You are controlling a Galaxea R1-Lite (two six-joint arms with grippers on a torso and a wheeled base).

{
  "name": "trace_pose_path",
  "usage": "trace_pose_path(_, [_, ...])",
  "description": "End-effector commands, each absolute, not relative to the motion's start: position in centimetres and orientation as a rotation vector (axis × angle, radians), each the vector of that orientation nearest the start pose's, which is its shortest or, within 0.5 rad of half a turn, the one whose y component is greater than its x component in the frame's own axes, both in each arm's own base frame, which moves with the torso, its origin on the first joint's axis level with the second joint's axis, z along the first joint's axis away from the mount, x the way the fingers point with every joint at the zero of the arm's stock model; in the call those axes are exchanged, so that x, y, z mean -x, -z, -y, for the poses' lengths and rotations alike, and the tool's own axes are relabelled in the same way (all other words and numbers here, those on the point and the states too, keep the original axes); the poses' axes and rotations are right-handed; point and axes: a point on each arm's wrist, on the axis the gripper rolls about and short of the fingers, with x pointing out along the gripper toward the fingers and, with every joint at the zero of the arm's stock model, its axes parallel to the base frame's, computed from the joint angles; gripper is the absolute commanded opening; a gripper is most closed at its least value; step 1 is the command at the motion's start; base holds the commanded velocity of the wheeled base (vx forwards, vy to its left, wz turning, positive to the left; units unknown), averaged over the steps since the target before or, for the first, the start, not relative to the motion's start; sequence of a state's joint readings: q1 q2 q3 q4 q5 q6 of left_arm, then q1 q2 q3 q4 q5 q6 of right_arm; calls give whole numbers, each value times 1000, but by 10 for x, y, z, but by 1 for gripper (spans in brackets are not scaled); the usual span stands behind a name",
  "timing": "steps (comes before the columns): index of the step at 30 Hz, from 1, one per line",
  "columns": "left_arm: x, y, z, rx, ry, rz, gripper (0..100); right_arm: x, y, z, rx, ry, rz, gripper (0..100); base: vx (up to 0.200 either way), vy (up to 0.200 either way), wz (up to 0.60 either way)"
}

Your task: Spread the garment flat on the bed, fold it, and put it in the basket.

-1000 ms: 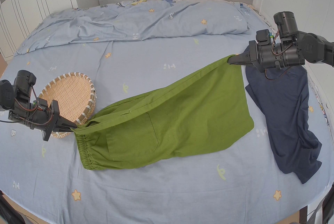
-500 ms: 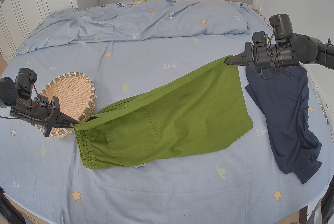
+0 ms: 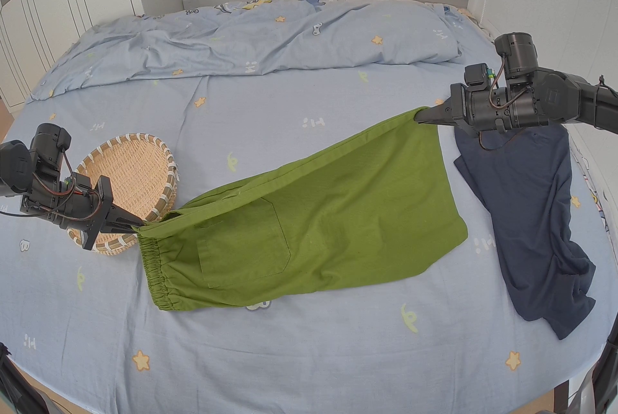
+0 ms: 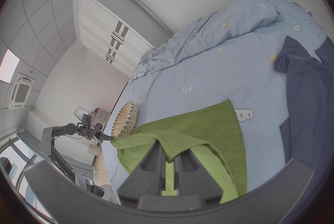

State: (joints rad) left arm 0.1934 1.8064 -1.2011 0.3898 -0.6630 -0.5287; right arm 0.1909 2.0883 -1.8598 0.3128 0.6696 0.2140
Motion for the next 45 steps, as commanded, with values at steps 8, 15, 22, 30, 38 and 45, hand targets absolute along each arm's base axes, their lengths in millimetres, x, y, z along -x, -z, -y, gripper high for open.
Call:
trace_pose_path(8, [-307,-173,-45,893,188,-1023,100,-419,-227,-100,-330,-787,-659,100,0,0,0])
trace_pose_path(15, [-306,-175,-48,893,181,-1009,100,-418,-223,-98,-335,-777,-677,100,0,0,0])
trace_pose_path(22, [-302,-174,-59,907,144,-995,100,-403,-214,-92,-343,-760,-724,100,0,0,0])
trace_pose_path(30, [-300,-160,-63,842,-45,-1025,100,-372,-194,-75,-366,-772,-687,100,0,0,0])
trace_pose_path(38, [-287,-175,-75,881,-59,-973,100,-351,-184,-60,-398,-779,-645,100,0,0,0])
trace_pose_path(45, [-257,-233,-30,882,246,-884,100,-345,-186,-57,-402,-782,-631,100,0,0,0])
